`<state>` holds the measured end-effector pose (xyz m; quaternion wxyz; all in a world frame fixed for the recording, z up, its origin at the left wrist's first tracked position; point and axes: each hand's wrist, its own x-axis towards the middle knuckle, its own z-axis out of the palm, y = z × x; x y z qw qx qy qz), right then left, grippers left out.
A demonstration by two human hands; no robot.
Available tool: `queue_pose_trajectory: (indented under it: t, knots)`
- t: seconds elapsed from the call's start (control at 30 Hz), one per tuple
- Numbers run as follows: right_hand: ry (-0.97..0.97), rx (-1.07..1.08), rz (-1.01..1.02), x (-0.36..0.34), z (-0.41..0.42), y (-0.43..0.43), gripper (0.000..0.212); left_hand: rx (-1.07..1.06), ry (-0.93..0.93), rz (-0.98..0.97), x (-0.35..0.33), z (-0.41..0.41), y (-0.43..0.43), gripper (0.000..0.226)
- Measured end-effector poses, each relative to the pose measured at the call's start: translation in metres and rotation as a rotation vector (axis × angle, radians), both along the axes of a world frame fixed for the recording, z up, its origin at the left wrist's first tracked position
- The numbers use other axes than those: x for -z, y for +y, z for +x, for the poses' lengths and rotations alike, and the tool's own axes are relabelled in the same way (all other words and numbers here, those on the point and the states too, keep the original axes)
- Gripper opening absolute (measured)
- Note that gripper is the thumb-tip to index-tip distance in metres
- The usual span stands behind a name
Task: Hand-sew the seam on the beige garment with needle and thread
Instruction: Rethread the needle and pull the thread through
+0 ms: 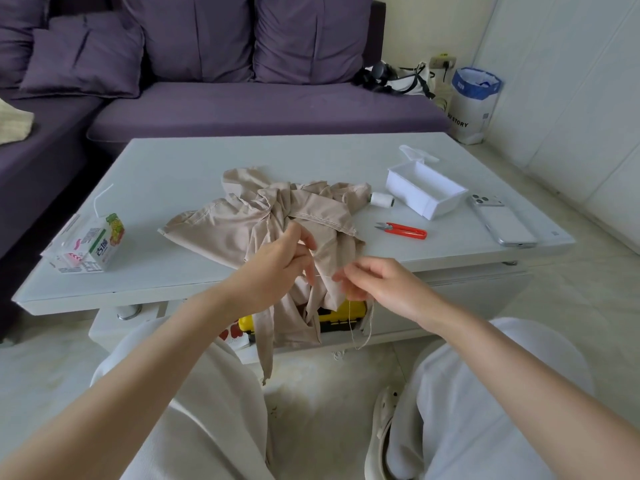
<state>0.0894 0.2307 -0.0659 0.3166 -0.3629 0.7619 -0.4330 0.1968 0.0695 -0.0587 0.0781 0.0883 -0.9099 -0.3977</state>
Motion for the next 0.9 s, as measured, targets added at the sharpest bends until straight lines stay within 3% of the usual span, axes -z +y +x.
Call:
queue_pose_trajectory:
  t: [0.13,0.23,0.33,0.4,0.53,0.63,0.7,0.77,0.83,0.9]
  knots:
    - [0.049,-0.076,0.039,-0.006,0.003,-0.001,0.026,0.115,-0.019,-0.199,0.000,-0.005,0.007,0.012]
    - [0.090,-0.115,0.040,-0.011,0.007,-0.007,0.035,0.156,0.010,-0.408,0.002,-0.007,0.011,0.016]
    - [0.131,-0.064,0.034,-0.009,0.006,-0.010,0.030,0.141,0.069,-0.607,0.001,-0.008,0.014,0.028]
    - [0.162,-0.027,0.031,-0.009,0.006,-0.010,0.026,0.150,0.074,-0.675,0.002,-0.008,0.013,0.031]
    - [0.241,-0.029,0.097,-0.011,0.007,-0.008,0.025,0.167,0.129,-0.674,0.006,-0.007,0.013,0.017]
    - [0.097,0.065,0.049,-0.016,0.003,-0.008,0.017,-0.088,0.258,-0.374,0.009,-0.009,0.014,0.027]
    - [-0.068,0.165,-0.021,-0.020,-0.001,-0.008,0.015,-0.367,0.392,0.045,0.014,-0.012,0.012,0.023]
    - [-0.147,0.225,-0.073,-0.021,-0.005,-0.008,0.016,-0.520,0.361,0.535,0.018,-0.015,0.015,0.008]
    - [-0.189,0.272,-0.113,-0.020,-0.007,-0.010,0.015,-0.456,0.193,0.797,0.025,-0.021,0.025,0.020]
    - [-0.217,0.327,-0.143,-0.018,-0.010,-0.012,0.015,-0.270,0.069,0.884,0.027,-0.027,0.038,0.033]
